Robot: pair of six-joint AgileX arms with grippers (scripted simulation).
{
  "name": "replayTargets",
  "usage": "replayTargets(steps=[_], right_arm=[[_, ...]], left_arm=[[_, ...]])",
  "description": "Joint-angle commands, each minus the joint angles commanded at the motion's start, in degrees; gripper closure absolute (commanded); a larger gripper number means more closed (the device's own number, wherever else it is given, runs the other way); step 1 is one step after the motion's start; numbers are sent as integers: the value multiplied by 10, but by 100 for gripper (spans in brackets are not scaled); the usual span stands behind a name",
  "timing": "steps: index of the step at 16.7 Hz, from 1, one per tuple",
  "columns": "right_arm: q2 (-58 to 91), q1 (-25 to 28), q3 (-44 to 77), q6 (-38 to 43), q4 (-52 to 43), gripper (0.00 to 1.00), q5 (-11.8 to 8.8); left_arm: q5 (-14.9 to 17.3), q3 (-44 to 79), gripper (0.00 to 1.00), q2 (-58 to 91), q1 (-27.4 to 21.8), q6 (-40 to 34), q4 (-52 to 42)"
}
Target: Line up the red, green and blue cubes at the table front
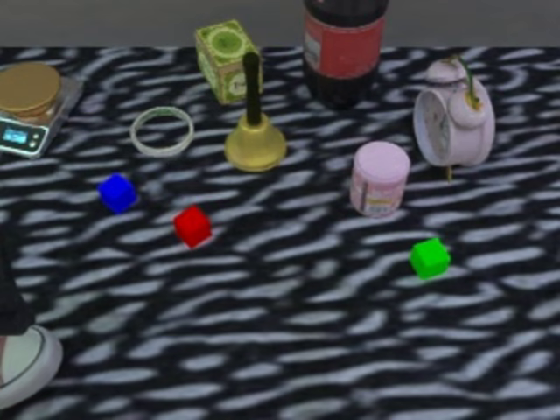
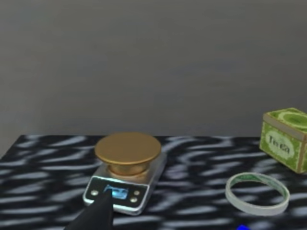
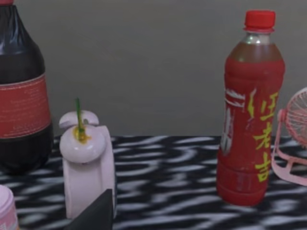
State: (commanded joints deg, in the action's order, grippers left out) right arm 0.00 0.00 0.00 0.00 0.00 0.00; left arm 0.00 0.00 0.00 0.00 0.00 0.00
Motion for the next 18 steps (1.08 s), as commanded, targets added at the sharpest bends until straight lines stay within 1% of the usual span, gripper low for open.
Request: replayTargets(steps=[4, 8, 12, 18], right_arm=[[0, 0, 0, 0, 0, 0, 0], [0, 0, 0, 0, 0, 0, 0], [0, 0, 0, 0, 0, 0, 0], [0, 0, 0, 0, 0, 0, 0]], left_arm=[[0, 17, 0, 17, -3, 5, -11], [-1, 118, 0, 124, -24, 33, -74], [1, 284, 0, 326, -60, 78, -174], [3, 570, 0, 719, -121, 156, -360]])
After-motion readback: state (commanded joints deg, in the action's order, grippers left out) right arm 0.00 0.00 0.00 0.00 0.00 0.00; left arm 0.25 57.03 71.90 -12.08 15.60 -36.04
